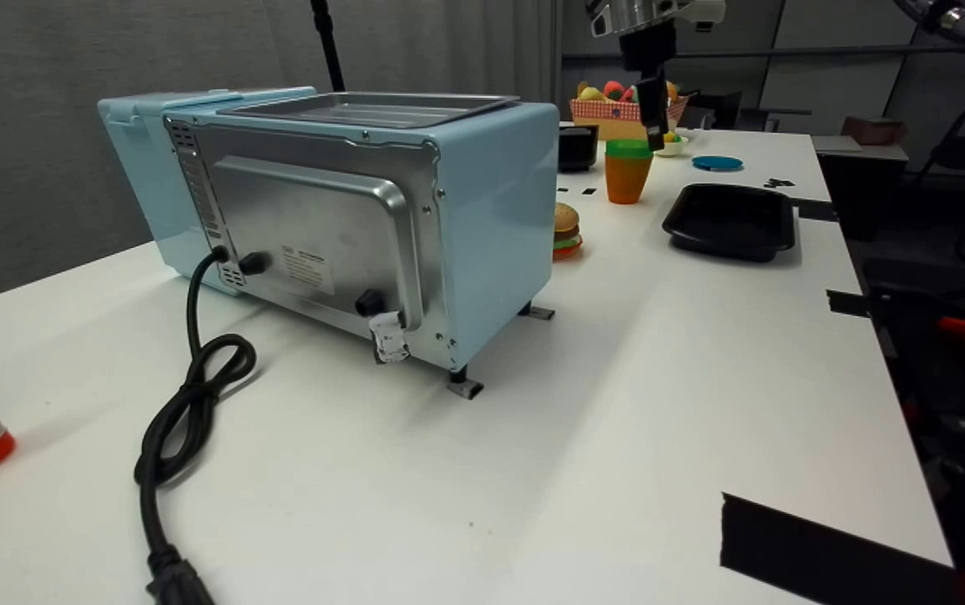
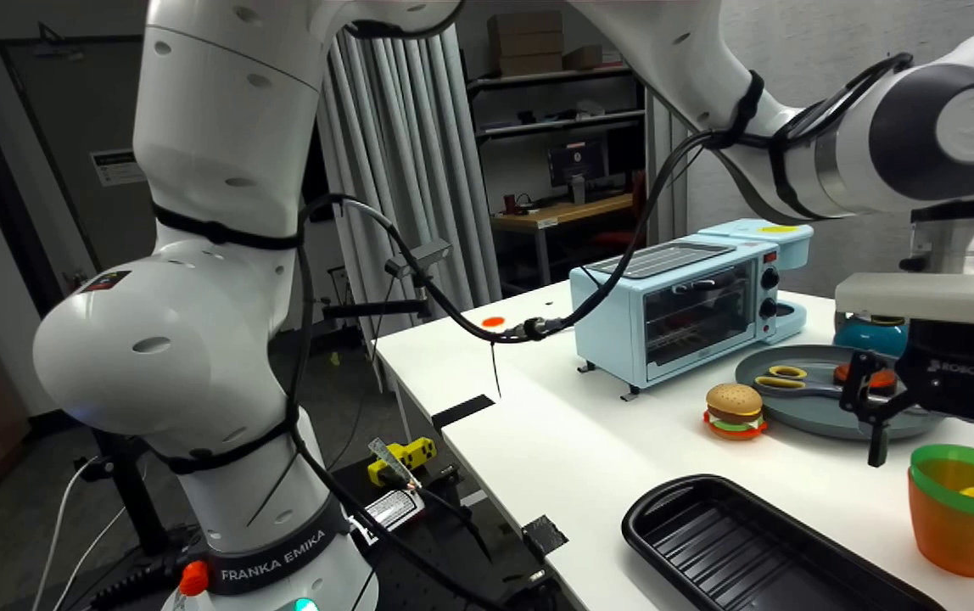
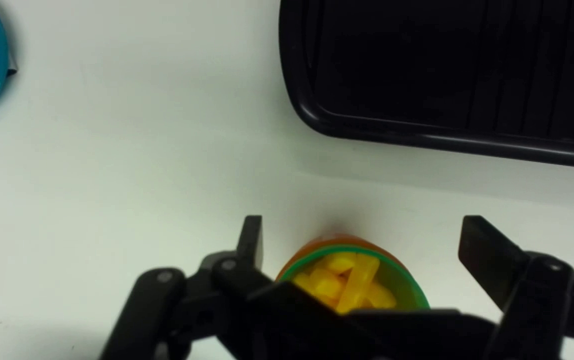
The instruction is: Pour the fries out of the green cup onto the plate
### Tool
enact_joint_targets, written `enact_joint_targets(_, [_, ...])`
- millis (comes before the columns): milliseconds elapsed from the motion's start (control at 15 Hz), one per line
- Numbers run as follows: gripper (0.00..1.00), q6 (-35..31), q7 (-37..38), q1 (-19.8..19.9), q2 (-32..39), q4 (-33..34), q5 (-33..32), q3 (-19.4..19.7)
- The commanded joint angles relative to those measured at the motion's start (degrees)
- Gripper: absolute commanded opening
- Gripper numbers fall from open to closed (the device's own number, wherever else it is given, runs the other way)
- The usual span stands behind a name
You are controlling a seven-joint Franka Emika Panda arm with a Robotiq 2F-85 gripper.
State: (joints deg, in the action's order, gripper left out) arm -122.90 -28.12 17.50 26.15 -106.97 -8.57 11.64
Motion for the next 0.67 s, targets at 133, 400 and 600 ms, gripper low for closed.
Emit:
enact_joint_targets(133, [1.00,-0.6,-2.7,1.6,2.4,0.9,-1.5,-0.9])
enact_joint_targets(400, [1.00,-1.4,-3.5,2.0,3.6,2.4,-1.1,-1.2])
enact_joint_targets(600, [1.00,-2.4,-3.7,2.2,4.3,3.8,-0.9,-1.4])
